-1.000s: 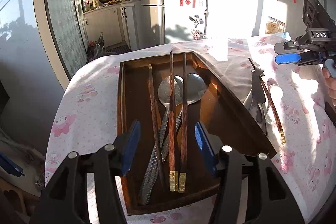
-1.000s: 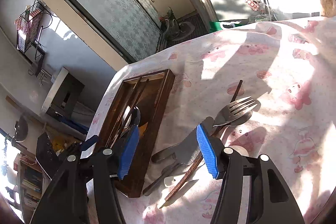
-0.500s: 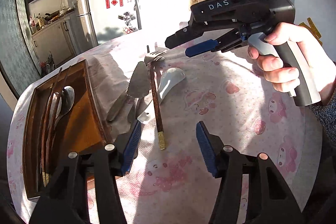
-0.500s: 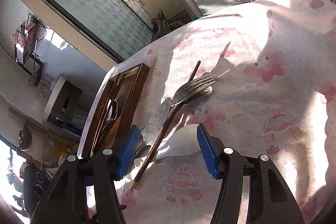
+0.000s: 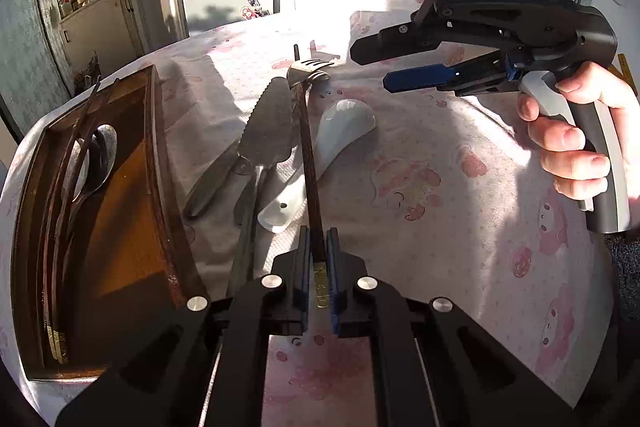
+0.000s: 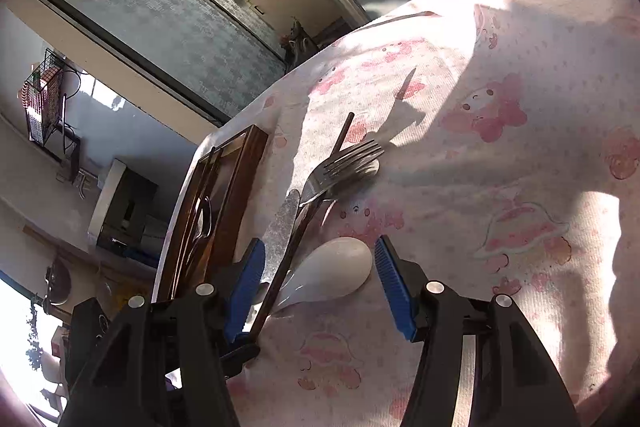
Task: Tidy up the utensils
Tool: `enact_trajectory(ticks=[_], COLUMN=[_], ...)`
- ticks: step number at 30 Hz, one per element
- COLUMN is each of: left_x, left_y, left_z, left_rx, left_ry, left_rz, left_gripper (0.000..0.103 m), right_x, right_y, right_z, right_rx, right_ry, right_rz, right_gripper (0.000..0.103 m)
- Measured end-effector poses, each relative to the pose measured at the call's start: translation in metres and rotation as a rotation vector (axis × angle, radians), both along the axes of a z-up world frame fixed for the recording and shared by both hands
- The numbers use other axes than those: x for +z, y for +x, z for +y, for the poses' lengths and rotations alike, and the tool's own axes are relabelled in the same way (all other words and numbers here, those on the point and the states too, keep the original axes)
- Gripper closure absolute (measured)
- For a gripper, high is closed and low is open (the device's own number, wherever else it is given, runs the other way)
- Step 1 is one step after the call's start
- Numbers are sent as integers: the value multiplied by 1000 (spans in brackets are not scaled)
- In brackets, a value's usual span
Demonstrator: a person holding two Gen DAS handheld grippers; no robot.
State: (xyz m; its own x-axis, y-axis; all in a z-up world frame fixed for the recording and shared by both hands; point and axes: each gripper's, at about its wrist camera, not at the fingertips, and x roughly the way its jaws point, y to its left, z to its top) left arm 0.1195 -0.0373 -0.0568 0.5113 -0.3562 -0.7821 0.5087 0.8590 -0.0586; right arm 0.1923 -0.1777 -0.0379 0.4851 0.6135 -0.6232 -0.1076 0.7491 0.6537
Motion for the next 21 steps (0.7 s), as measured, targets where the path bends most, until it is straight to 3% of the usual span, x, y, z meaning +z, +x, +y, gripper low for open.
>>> enact_trajectory(ticks=[5,14,21], left_x=[9,22,20], left_y=[-16,-14,-16], left_z=[1,-13,-38], left_rx=[-23,-48,-66], left_ry=[-9,-157,-181], left_rz=[-4,20,-4], left_gripper=[95,94,96], right_x=[-4,5,0], right_y=[-3,-20,-24], right_z=[-7,-30,-38], right_rx=[-37,-104,-122], right_ry=[6,24,-23], right_rz=[8,-2,26], right_gripper=[45,45,45])
